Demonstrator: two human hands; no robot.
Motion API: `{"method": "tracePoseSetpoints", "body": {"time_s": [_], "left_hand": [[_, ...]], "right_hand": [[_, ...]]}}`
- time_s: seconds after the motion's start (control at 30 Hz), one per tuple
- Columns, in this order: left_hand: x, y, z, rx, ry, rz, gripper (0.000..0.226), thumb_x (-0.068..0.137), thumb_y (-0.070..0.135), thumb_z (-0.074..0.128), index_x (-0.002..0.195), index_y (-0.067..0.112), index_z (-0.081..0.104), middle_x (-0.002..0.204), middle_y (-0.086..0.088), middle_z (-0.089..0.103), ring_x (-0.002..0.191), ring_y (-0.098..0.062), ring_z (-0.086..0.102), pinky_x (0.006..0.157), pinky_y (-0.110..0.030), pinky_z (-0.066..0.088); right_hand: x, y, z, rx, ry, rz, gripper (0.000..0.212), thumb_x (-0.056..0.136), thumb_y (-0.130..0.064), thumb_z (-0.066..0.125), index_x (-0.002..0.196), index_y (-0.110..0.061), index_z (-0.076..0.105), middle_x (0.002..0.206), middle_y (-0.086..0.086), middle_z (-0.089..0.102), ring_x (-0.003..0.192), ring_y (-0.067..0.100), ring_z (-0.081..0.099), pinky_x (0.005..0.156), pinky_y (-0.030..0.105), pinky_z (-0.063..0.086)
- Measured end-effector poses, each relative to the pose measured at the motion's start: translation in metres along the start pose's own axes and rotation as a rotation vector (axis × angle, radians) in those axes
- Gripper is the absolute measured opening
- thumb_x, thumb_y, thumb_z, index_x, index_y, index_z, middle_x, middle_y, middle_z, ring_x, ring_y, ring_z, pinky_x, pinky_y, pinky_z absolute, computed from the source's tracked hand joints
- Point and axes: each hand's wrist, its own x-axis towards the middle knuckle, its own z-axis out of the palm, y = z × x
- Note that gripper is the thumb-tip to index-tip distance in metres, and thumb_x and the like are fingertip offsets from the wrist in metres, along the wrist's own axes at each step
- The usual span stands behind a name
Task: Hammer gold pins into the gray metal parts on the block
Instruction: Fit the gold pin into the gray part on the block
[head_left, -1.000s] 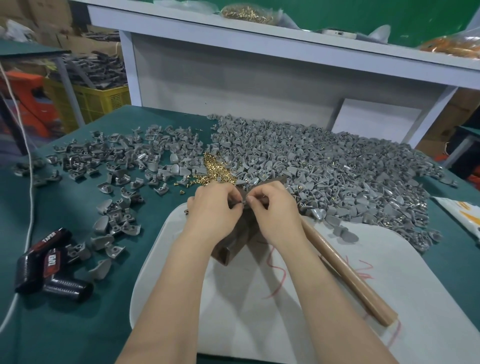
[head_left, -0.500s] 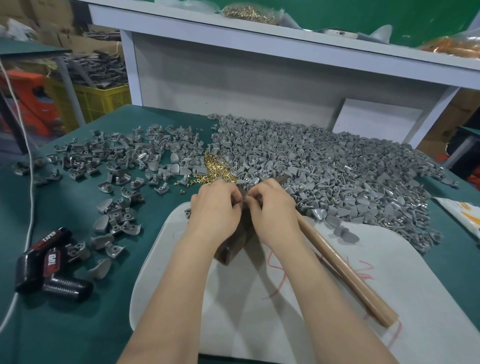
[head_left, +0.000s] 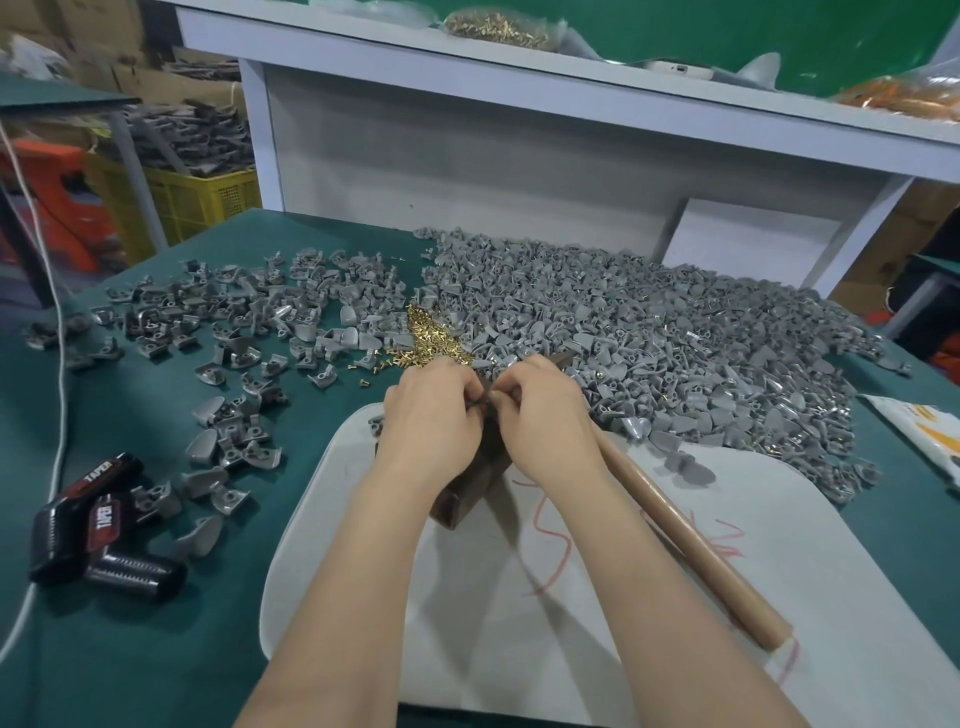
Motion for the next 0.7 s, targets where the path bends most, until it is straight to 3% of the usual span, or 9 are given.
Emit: {"method": "tracePoseSetpoints", "body": {"time_s": [0.53,0.7], "left_hand": [[0.0,-0.001,0.001,0.03,0.02,-0.029,0.003,0.087,0.026,0.062,0.085,0.025,0.063,0.102,0.005,0.06,0.104,-0.023,0.054,0.089,-0.04,0.042],[-0.002,0.0,-0.001,0.033,0.015,-0.042,0.007,0.087,0.025,0.062,0.082,0.027,0.06,0.102,0.004,0.061,0.105,-0.024,0.054,0.09,-0.041,0.043]], "right_hand": [[-0.003,0.009,0.004,0.214,0.036,0.059,0.008,0.088,-0.016,0.062,0.083,-0.019,0.067,0.089,-0.005,0.057,0.084,0.011,0.052,0.081,0.025,0.041],[-0.003,0.019,0.0,0.305,0.004,0.04,0.017,0.092,-0.016,0.056,0.098,-0.018,0.072,0.098,-0.005,0.068,0.093,0.009,0.058,0.086,0.023,0.042]]}}
